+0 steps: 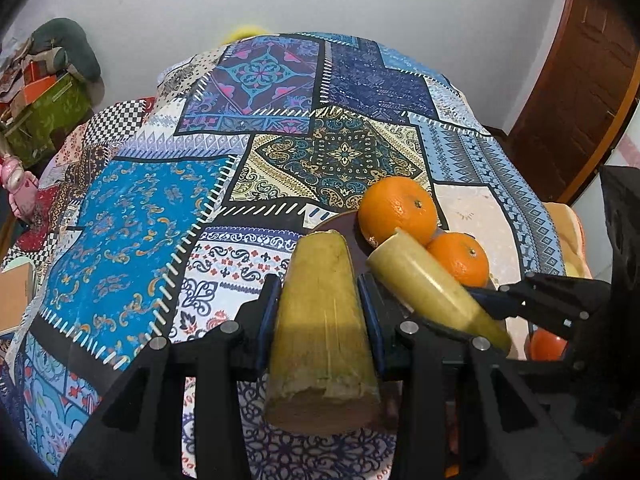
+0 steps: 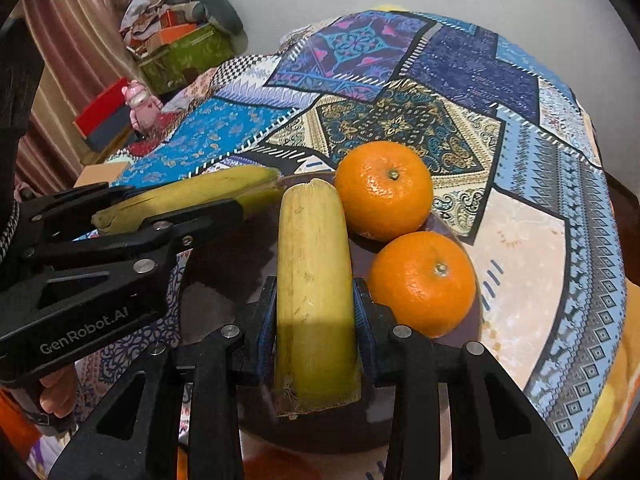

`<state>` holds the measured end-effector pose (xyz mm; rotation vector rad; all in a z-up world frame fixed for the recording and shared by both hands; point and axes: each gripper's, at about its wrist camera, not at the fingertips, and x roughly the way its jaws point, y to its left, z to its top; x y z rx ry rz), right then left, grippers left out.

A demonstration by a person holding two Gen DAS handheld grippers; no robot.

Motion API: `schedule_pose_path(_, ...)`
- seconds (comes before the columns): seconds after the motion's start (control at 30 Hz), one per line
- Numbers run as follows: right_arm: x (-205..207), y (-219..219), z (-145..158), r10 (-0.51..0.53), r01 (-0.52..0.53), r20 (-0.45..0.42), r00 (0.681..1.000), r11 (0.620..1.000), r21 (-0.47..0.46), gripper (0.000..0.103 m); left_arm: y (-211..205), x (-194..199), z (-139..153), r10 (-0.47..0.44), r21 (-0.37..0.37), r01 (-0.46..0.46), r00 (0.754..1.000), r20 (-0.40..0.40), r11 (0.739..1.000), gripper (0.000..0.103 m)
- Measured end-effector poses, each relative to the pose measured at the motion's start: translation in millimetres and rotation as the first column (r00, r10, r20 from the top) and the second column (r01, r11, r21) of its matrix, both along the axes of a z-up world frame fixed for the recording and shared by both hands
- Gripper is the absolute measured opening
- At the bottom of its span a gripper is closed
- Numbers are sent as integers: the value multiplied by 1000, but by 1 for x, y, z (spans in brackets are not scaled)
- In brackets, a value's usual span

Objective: Organize fruits
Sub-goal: 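Carry both corn cobs onto the purple plate beside the oranges and release them, then grasp a red tomato with the left tool while the right tool grasps another tomato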

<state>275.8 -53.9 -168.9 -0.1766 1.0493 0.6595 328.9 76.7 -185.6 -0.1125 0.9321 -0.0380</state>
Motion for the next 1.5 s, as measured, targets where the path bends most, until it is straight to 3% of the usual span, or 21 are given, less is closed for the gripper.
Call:
schedule_pose_path(0.43,8,4,-18,6,-8,-67,998,1000,-28,32,-10,8,-15,-26,12,27,999,-46,1000,39)
schedule_pose_path(0.63,8,0,-13,-2,1,-64,998,1000,-15,33,-15,5,-5,-35,36,36,999,-17,999,39)
schedule_pose_path(1.17,-32,-64,49,-103,98,100,990,994,49,35,-18,-55,48,-61,37,58,996,58,998,41)
schedule_pose_path(1.33,-49,-89,54,-152,146,127,980,988,55,43,-29,-78,54,-76,30,74,995,62,997,50)
schedule_pose_path(1.5,-61,-112,47,-198,194,120,973,980,41,45,-47,-95,45,-101,15,100,994,37,995,54)
